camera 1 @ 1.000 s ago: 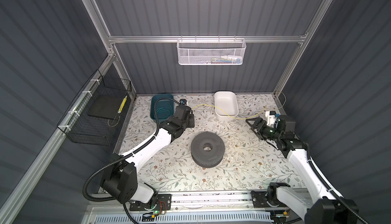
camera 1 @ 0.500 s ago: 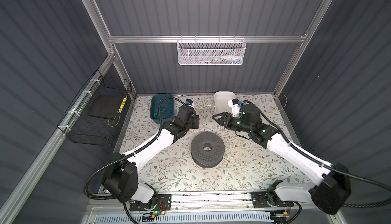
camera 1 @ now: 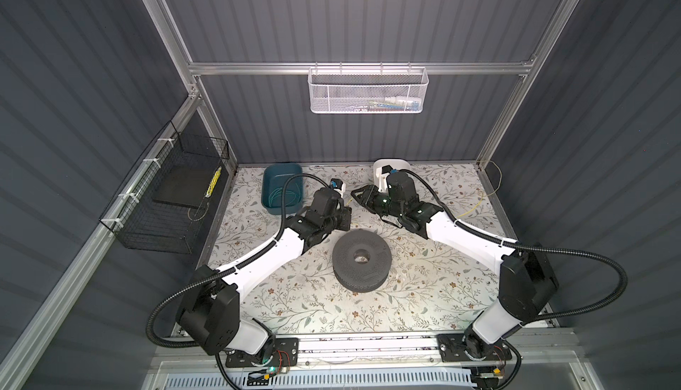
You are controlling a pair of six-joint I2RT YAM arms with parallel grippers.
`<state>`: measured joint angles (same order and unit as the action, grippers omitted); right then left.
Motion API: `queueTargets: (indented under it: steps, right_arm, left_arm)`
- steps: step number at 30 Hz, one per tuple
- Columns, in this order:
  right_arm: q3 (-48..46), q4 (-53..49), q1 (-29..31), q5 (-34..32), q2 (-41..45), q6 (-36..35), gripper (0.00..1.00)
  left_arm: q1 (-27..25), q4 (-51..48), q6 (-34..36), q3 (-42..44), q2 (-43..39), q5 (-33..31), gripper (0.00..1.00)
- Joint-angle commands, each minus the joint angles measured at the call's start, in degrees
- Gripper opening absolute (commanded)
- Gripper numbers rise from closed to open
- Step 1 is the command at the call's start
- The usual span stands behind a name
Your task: Wrap the cables
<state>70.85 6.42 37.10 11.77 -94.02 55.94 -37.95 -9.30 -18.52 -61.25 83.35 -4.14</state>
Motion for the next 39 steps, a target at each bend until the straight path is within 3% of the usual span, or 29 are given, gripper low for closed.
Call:
queueTargets:
  steps: [1,2,6,10,12,15,17,19,22,26,30,39]
  right_arm:
    - [1.92,1.12,-0.36,-1.02,-0.04,-1.1,0.29]
    - [2.09,1.23,-0.53,-0.73,-0.24,-1.04,0.29]
    - [3.15,1.04,-0.55,0.86,-1.38,-0.18,0.03]
    - [2.1,2.07,-0.55,1.72,-0.63,0.33,0.0]
    - [1.27,2.11,-0.74,1.76,0.68,0.09,0.0]
    - [-1.73,4.31,-2.3,3.22,3.32,2.28,0.0]
    - [-3.94,6.81,-3.7,5.07,4.72,5.05,0.0]
    - [-5.58,9.17,-4.96,6.64,5.89,7.3,0.0]
    - [-7.63,12.3,-6.04,6.88,7.52,10.31,0.0]
    - [-10.08,18.33,-7.04,9.52,8.47,14.97,0.0]
    - [-12.39,22.22,-7.29,8.09,9.33,17.37,0.0]
    - [-15.25,28.71,-7.98,8.09,9.07,23.2,0.0]
  left_arm:
    - [-0.28,2.26,1.93,1.48,-2.05,3.7,0.0]
    - [-0.28,2.44,1.91,1.74,-2.14,4.2,0.0]
    - [-0.36,3.67,2.02,2.78,-2.61,5.02,0.0]
    - [-0.36,3.49,3.97,2.92,-3.16,6.15,0.03]
    - [-0.37,4.69,5.86,4.25,-4.64,7.85,0.31]
    - [-0.37,8.51,8.16,9.57,-9.49,9.37,0.61]
    - [-0.11,14.82,7.52,15.4,-14.34,9.52,0.74]
    - [0.43,21.71,5.75,20.94,-18.54,10.04,0.79]
    - [1.43,31.82,2.1,26.79,-21.1,15.06,0.8]
    - [1.39,47.22,-3.27,31.17,-15.93,21.09,0.75]
    - [1.39,61.07,-8.55,32.86,-9.84,20.44,0.68]
    - [1.39,69.92,-10.42,28.72,1.39,19.64,0.49]
